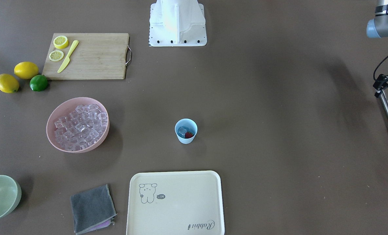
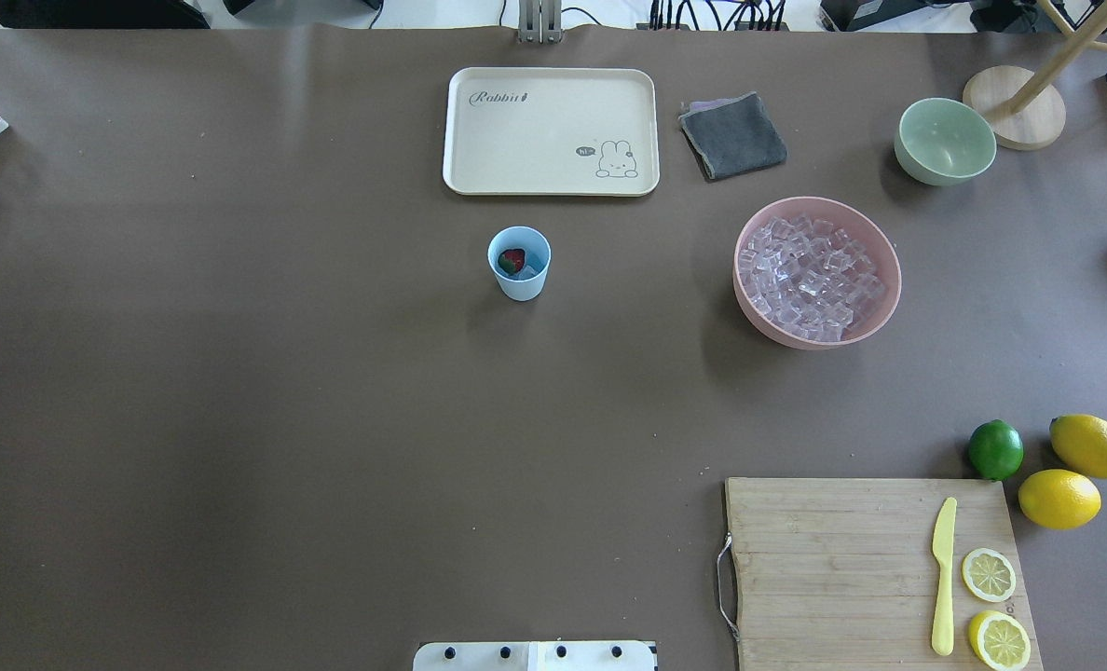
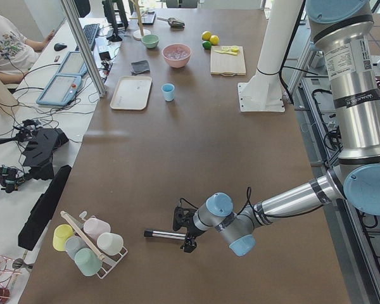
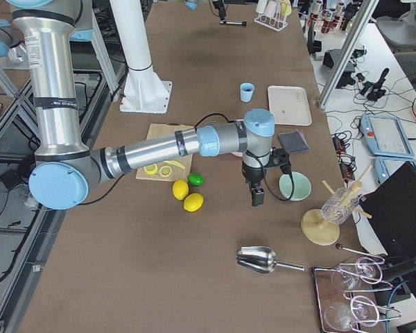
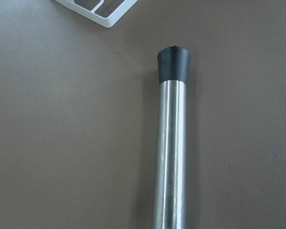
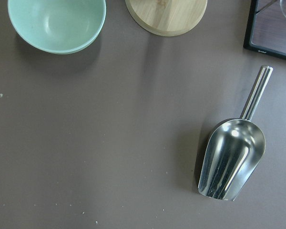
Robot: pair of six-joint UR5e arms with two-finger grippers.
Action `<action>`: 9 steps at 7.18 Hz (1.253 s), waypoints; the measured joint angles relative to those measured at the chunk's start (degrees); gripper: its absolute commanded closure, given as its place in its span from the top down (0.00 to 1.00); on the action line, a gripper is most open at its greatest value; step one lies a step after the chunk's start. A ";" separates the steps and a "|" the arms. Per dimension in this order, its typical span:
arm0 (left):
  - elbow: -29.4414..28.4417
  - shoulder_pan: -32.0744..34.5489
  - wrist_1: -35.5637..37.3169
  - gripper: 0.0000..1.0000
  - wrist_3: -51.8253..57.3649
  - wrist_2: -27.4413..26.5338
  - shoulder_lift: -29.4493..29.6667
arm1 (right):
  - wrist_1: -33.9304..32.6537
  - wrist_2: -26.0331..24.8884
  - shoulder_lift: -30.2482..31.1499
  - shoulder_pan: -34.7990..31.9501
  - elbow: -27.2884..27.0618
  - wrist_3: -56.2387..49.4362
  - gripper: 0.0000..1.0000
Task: Mash ice and strawberries in cup
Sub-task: 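Lower the left gripper onto the steel muddler and grasp it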
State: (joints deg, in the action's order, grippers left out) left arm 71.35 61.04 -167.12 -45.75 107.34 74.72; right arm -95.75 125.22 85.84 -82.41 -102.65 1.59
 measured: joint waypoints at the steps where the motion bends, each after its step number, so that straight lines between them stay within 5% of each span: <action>1: -0.06 -0.58 -0.25 0.67 -0.91 -0.27 0.10 | 0.02 -0.03 0.02 0.00 0.00 0.01 0.95; 7: -0.59 -1.01 -0.66 0.48 -1.42 -0.48 -0.42 | 0.00 0.28 0.47 0.05 -0.87 0.08 0.95; 9: -0.65 -1.01 -0.80 0.12 -1.52 -0.54 -0.45 | -0.01 0.29 0.56 0.06 -0.96 0.08 0.95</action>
State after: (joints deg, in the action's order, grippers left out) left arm 70.70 60.03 -167.92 -47.27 106.80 74.27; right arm -95.75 125.51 86.40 -82.36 -103.61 1.67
